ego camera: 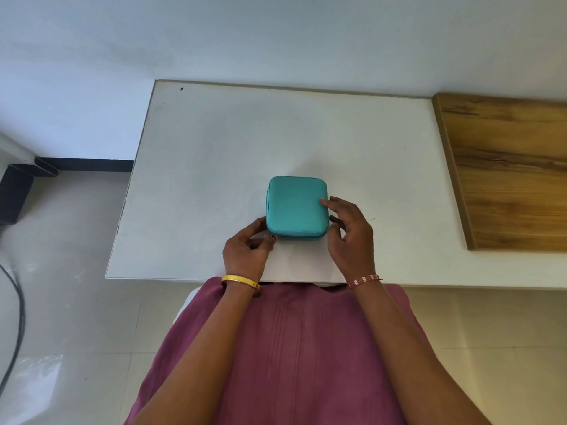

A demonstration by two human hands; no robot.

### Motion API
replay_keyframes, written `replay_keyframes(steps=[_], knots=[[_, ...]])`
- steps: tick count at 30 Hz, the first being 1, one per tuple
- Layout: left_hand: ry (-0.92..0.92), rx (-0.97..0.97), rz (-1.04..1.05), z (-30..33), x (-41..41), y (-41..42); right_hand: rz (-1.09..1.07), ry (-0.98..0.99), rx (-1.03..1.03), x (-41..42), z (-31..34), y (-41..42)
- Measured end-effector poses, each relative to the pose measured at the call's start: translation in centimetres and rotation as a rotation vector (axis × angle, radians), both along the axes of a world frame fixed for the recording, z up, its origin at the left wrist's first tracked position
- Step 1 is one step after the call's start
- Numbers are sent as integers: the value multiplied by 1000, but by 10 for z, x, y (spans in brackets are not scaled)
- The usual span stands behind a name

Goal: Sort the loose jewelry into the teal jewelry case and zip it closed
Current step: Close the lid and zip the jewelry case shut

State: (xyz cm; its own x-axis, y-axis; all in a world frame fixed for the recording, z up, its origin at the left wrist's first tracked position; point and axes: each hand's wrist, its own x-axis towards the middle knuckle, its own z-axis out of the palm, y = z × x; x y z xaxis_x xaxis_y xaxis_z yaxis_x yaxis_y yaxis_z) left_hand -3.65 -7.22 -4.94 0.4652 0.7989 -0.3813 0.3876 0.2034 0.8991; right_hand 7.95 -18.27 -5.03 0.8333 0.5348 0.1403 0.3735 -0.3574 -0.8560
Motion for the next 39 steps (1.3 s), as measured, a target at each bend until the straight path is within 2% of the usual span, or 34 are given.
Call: replay_keyframes(steps=[4,14,18,24,29,32,35,39], knots=[[-7,5,-9,-1,0,1,-3,132,46,-6,4,3],[-114,-61,33,-9,3,10,7,244,26,-2,1,1],[-38,55,-17,-13,14,31,2,289,52,-3,0,2],[75,237,-300,-2,50,61,-10,312,86,-3,-2,2],[123,254,-476,1,62,70,-8,329,100,-3,-3,1],[192,342,-558,8,68,72,-1,339,106,-3,-4,1],[256,377,-588,10,69,76,-1,343,102,-3,-4,1],[275,389,-499,8,65,75,2,339,100,-3,-4,1]])
